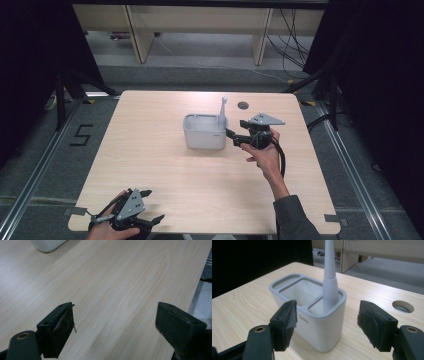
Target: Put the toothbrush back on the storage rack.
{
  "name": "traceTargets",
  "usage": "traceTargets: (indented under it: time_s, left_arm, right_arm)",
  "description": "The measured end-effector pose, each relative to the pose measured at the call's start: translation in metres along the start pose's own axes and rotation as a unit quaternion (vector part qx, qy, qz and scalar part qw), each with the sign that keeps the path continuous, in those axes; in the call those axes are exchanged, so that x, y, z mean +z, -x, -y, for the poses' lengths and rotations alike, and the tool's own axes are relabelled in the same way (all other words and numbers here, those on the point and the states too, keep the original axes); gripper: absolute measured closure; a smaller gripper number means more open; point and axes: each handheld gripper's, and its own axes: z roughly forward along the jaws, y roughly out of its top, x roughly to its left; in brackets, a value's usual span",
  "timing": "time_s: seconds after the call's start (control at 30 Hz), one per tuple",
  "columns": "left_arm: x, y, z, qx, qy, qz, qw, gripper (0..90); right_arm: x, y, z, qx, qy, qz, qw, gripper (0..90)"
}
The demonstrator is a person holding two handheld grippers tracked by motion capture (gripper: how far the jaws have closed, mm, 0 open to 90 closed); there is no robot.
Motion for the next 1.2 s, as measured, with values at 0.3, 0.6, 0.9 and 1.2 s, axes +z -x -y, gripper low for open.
traceTargets:
  time_s: [0.3,0.6,0.9,1.2]
  left_arm:
    - [0.000,0.001,0.000,-0.005,0.004,0.004,1.0000,14.8]
    - [0.001,0.001,0.000,-0.002,0.005,-0.005,1.0000,14.8]
    - [0.001,0.001,0.001,-0.002,0.005,-0.005,1.0000,14.8]
    - [0.000,0.000,0.001,0.004,0.000,-0.004,1.0000,14.8]
  right_arm:
    - [-0.005,-0.002,0.003,-0.005,-0.009,-0.003,0.9999,30.9]
    - [-0.009,-0.011,0.003,-0.002,-0.012,-0.009,0.9999,27.6]
    - [-0.014,-0.015,0.008,-0.005,-0.010,-0.013,0.9999,26.7]
    - [-0.018,-0.018,0.013,-0.010,-0.012,-0.019,0.9997,26.6]
